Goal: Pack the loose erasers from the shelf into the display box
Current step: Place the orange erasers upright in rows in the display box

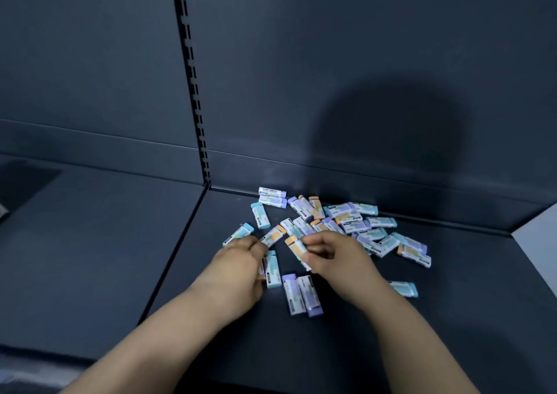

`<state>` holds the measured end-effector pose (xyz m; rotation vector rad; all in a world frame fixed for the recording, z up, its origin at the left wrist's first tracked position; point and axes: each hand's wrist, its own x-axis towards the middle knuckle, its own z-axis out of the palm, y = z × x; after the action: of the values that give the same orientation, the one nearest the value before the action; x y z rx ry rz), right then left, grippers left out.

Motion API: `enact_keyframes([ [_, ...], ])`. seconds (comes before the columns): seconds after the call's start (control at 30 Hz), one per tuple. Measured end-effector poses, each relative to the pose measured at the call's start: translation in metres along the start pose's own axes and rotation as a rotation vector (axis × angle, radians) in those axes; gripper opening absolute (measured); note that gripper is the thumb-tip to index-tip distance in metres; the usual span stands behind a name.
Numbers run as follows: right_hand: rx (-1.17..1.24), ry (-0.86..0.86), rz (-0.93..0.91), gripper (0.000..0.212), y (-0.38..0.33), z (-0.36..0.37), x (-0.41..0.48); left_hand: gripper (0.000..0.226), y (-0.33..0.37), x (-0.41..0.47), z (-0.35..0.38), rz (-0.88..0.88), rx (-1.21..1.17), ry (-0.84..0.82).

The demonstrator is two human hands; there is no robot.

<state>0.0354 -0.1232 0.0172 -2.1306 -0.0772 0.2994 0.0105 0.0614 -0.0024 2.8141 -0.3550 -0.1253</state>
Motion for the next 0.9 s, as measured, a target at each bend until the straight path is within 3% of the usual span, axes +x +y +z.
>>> enact_keyframes([
  [0.1,0.017,0.008,0.001,0.02,0.003,-0.01,-0.006,0.047,0.001,-0.001,-0.003,-0.034,-0.09,0.042],
  [0.27,0.046,0.012,-0.007,0.027,0.009,-0.024,-0.017,0.019,0.007,-0.009,-0.015,-0.1,-0.272,0.109],
  [0.5,0.014,0.002,-0.02,0.031,0.015,-0.03,-0.026,0.024,0.011,-0.009,-0.019,-0.227,-0.365,0.252],
  [0.7,-0.008,0.022,0.018,0.028,0.021,-0.035,-0.032,0.021,0.031,-0.009,-0.021,-0.272,-0.943,0.135],
  [0.9,-0.01,-0.018,0.097,0.028,0.035,-0.043,-0.039,0.011,0.059,-0.003,-0.018,-0.339,-0.993,0.029],
])
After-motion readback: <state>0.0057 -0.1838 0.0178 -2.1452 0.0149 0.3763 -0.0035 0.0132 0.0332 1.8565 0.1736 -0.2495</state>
